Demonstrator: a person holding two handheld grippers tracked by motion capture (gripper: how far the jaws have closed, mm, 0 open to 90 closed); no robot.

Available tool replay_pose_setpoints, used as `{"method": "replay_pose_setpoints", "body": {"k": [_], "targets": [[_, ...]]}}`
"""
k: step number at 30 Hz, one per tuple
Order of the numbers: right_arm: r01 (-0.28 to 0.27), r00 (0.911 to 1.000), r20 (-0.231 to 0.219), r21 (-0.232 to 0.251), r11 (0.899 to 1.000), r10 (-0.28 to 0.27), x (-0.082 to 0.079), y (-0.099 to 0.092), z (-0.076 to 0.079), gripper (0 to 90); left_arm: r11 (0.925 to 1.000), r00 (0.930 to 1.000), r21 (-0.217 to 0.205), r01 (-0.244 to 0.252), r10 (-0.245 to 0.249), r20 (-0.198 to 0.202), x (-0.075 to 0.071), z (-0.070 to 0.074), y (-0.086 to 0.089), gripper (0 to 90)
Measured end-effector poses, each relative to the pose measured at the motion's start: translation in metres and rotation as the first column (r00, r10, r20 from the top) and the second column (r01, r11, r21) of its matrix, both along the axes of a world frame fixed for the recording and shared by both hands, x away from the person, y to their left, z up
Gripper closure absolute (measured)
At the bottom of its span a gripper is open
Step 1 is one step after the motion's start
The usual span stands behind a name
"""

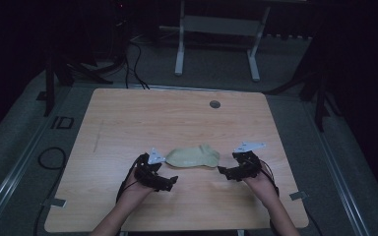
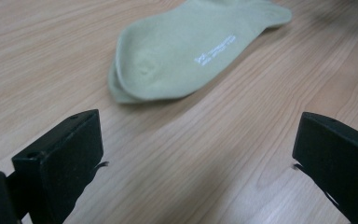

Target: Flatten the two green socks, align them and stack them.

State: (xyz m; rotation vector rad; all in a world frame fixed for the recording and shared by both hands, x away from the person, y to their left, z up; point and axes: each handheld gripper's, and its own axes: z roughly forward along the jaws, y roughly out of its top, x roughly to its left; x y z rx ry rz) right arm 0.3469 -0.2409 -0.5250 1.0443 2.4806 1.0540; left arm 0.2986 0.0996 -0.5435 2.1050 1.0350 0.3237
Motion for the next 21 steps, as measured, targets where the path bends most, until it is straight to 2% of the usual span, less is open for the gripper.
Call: {"method": "replay_pose_setpoints", "body": {"k": [7,12,13,21], "targets": [[0.026,0.9991,0.033,-0.014,1.000,-0.026,-0.006,-0.019,-0.003,13.9,0.9998,0.9998,-0.008,-0.019,0.019,0.010,-0.005,-0.002,0.014,1.8],[0.044,0.9985,0.033,0.006,0.999,-0.044,-0.009,-0.032,-0.004,13.8,0.9999,1.0000,0.014,-0.004,0.004,0.003,-0.010,-0.005,0.022,1.8],[0.053,0.9981,0.032,0.007,0.999,-0.053,-0.011,-0.034,-0.004,13.8,1.0000,1.0000,0.004,-0.006,0.006,0.002,-0.011,-0.005,0.024,1.8],[0.092,0.9950,0.040,-0.008,0.996,-0.091,-0.016,-0.054,-0.007,13.2,0.9996,0.9996,0.016,-0.025,0.025,0.012,-0.025,-0.006,0.041,1.8]]}}
